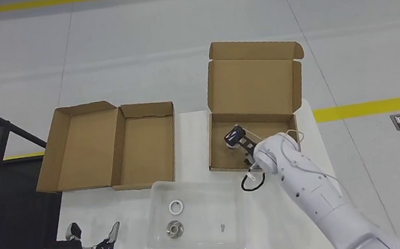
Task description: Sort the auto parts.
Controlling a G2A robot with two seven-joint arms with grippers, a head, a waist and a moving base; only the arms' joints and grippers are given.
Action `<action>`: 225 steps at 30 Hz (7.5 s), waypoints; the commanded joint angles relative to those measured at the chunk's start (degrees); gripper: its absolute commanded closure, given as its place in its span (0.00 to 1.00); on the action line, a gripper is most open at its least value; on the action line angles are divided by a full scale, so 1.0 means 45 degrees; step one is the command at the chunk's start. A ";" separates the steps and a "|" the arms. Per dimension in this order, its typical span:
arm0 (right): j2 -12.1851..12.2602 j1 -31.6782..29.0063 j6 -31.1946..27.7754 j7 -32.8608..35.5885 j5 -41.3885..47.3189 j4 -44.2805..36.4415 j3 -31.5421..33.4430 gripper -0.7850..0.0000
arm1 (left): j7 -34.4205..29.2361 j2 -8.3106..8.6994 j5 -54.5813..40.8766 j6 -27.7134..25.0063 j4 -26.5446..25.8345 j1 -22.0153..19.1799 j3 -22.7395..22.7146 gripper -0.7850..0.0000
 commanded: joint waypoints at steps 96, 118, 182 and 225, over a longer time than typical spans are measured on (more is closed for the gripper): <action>0.1071 -0.5054 -0.2981 0.3702 0.2714 -1.0060 -0.0472 1.00 | 0.0000 0.0000 0.0000 0.0000 0.0000 0.0000 0.0000 0.00; 0.2750 -0.7010 -1.0204 -1.0900 0.8109 -1.0153 0.7064 1.00 | 0.0000 0.0000 0.0000 0.0000 0.0000 0.0000 0.0000 0.00; 0.1918 0.0460 0.0058 -0.2539 0.4460 0.1067 -0.0502 0.66 | 0.0000 0.0000 0.0000 0.0000 0.0000 0.0000 0.0000 0.00; 0.4137 -0.9291 -0.5094 -0.2073 0.1309 -1.7530 0.2180 0.00 | -0.2497 0.0425 0.5013 -0.3714 -0.2696 -0.0941 -0.0274 0.00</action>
